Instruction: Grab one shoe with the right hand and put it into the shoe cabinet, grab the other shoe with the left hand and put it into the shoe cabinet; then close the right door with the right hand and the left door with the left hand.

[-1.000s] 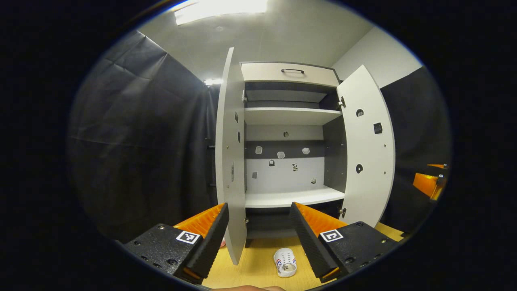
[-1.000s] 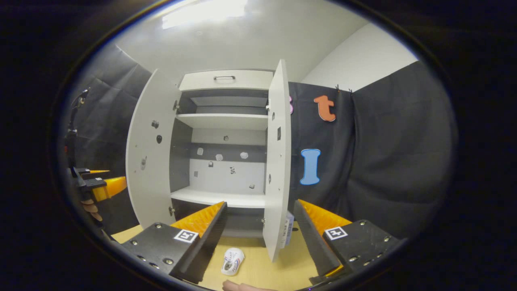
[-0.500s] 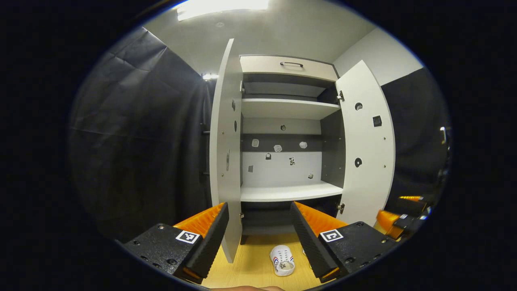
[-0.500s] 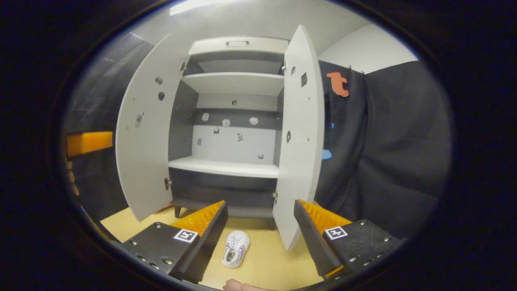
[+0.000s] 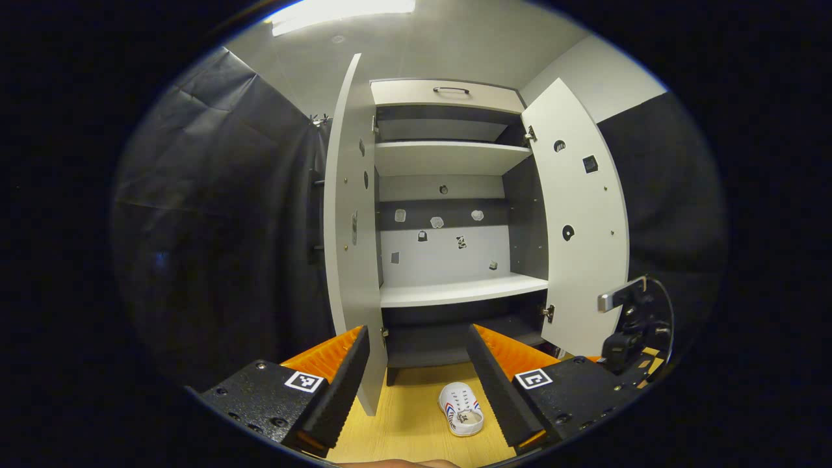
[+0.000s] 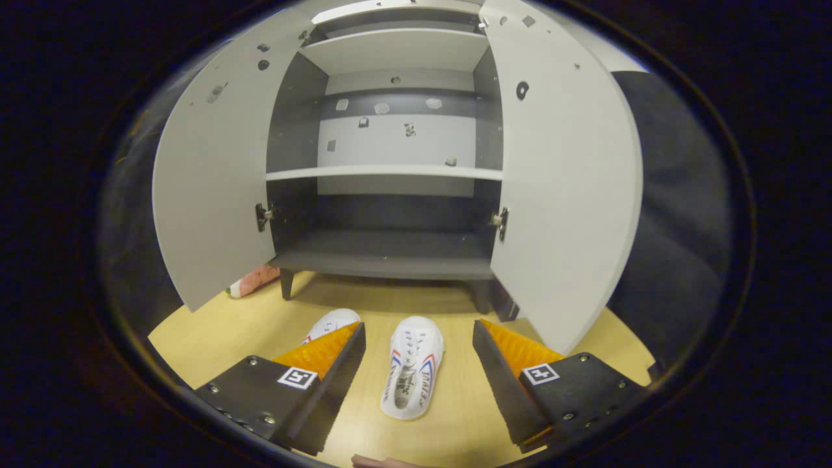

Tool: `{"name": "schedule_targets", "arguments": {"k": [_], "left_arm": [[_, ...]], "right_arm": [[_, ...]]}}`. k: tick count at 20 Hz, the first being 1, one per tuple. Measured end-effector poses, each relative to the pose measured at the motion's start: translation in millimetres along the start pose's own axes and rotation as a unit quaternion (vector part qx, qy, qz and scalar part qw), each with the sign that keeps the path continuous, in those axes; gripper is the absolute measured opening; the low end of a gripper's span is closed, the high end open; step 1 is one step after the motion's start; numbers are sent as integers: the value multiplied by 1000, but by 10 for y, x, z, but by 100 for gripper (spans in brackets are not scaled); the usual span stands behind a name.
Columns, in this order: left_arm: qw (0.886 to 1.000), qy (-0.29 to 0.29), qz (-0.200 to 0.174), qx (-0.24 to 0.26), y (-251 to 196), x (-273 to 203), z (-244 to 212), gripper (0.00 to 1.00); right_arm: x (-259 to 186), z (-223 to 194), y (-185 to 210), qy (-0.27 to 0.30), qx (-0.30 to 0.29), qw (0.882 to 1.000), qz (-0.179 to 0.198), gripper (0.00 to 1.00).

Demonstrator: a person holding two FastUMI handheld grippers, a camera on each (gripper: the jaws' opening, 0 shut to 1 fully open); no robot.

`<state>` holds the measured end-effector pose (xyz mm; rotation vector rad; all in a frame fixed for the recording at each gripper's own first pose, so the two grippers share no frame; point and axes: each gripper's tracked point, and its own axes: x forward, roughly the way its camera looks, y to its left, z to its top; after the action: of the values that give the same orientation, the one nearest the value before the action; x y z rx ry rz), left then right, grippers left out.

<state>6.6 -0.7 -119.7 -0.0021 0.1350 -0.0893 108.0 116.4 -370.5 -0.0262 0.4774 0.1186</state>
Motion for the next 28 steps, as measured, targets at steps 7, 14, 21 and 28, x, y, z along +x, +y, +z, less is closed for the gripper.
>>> {"name": "schedule_targets", "arguments": {"k": [7,14,21,28], "left_arm": [[999,-7,-34,9,-298,91,-34,95],[996,-76,-48,5,-644,450,411,94],[997,-52,-50,21,-816,1075,290,94],[998,-33,-42,41,-652,1480,192,90]], "right_arm": [[550,-843,269,73,27,997,12,86],[909,-1104,237,102,80,991,24,46],[1030,-1149,231,95,93,991,34,16],[973,-1086,263,62,193,976,76,3]]}}
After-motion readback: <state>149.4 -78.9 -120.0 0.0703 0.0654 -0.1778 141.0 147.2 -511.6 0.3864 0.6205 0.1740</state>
